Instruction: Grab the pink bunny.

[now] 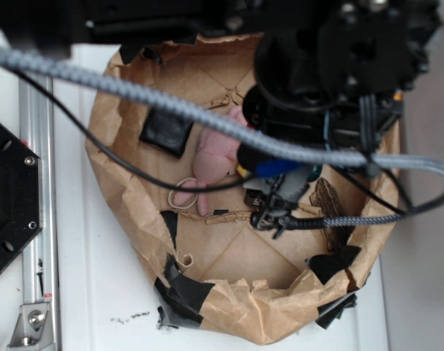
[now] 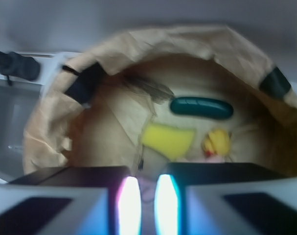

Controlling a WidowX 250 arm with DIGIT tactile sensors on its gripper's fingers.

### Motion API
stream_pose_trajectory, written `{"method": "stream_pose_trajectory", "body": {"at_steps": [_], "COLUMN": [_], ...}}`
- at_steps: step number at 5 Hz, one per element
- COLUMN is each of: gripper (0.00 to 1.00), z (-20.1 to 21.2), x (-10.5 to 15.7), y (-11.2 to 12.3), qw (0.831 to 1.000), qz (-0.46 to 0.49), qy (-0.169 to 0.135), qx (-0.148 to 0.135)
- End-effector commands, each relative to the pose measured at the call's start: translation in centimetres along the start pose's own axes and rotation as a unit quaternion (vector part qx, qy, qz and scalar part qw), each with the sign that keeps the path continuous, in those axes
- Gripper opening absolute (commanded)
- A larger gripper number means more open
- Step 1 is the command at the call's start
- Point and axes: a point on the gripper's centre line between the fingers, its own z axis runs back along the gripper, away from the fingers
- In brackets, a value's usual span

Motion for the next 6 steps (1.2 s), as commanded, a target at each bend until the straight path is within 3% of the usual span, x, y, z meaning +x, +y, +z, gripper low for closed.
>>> {"method": "stream_pose_trajectory", "body": {"at_steps": [1,2,3,4,5,6], "gripper": [1.0,1.0,1.0,1.0,1.0,1.0], "z": [-5.3,-8.0,-11.2,-12.8,-13.4,-12.2], "x": [-2.5,-1.6,-0.4,-0.2,-1.0,-2.1], "y": [4.7,4.8,3.7,2.7,2.0,1.3], "qw": [0.984,0.986,0.99,0.992,0.992,0.992], "qz": [0.156,0.151,0.126,0.106,0.105,0.108], "qy": [-0.058,-0.075,-0.058,-0.001,0.049,0.049], "qx": [-0.057,-0.016,0.037,0.064,0.056,0.041]}}
